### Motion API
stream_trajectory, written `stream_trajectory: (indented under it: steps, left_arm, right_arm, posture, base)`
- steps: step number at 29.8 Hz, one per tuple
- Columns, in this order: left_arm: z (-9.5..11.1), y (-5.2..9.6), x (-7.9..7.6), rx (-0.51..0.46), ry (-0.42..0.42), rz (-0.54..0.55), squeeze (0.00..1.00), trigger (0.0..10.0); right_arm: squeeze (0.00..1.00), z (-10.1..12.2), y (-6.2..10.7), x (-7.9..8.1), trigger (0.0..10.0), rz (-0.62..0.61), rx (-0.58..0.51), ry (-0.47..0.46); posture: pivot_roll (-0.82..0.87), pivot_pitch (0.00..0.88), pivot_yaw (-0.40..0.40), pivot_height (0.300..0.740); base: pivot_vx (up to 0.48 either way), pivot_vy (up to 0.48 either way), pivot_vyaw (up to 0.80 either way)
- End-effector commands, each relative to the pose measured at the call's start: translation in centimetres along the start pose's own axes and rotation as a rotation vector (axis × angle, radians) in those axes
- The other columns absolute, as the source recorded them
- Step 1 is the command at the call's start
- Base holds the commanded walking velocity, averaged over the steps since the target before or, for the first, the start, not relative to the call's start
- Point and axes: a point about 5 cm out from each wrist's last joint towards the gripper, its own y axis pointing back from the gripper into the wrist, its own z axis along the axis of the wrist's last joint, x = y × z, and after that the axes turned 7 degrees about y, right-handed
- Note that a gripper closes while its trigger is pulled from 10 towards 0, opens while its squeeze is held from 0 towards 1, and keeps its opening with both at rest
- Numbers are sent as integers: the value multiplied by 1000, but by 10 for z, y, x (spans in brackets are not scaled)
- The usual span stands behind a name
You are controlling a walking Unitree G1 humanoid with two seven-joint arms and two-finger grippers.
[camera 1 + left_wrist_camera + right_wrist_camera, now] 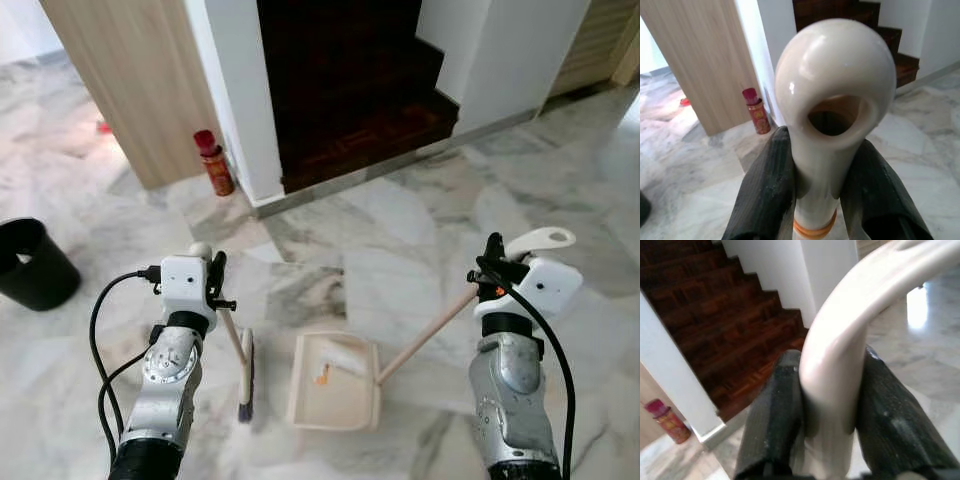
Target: Sweep floor
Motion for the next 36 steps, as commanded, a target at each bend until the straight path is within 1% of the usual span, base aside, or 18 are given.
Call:
stream_trajectory:
  steps: [1, 8, 15, 25, 33, 36]
  left_arm:
    - [9, -2, 2, -44, -9, -3, 0, 10000]
    - [9, -1, 1, -44, -9, -6, 0, 10000]
    - [8, 0, 1, -41, -12, -12, 0, 10000]
    - [7, 2, 2, -35, -17, -19, 0, 10000]
    - [8, 1, 0, -40, -16, -23, 0, 10000]
    - [8, 1, 1, -38, -18, -21, 0, 10000]
  right_arm:
    - [0, 15, -4, 5, 10000, 17, -73, 6]
    - [0, 14, -4, 7, 10000, 23, -72, -2]
    - [0, 13, -3, 8, 10000, 24, -65, -15]
    - [0, 14, -2, 11, 10000, 38, -76, 4]
    - [0, 14, -2, 13, 10000, 48, -75, 3]
    - [0, 14, -2, 11, 10000, 35, -70, -13]
  posture:
    - [-21, 89, 70, 740]
    - [-16, 84, 70, 740]
    - [-16, 55, 76, 740]
    - [-20, 34, 78, 740]
    - [-19, 39, 76, 740]
    - [-19, 44, 77, 740]
  base:
    - [0, 379, 425]
    - [0, 382, 503]
    - [0, 382, 0]
    - [0, 382, 0]
    - [0, 383, 673]
    - [0, 381, 0]
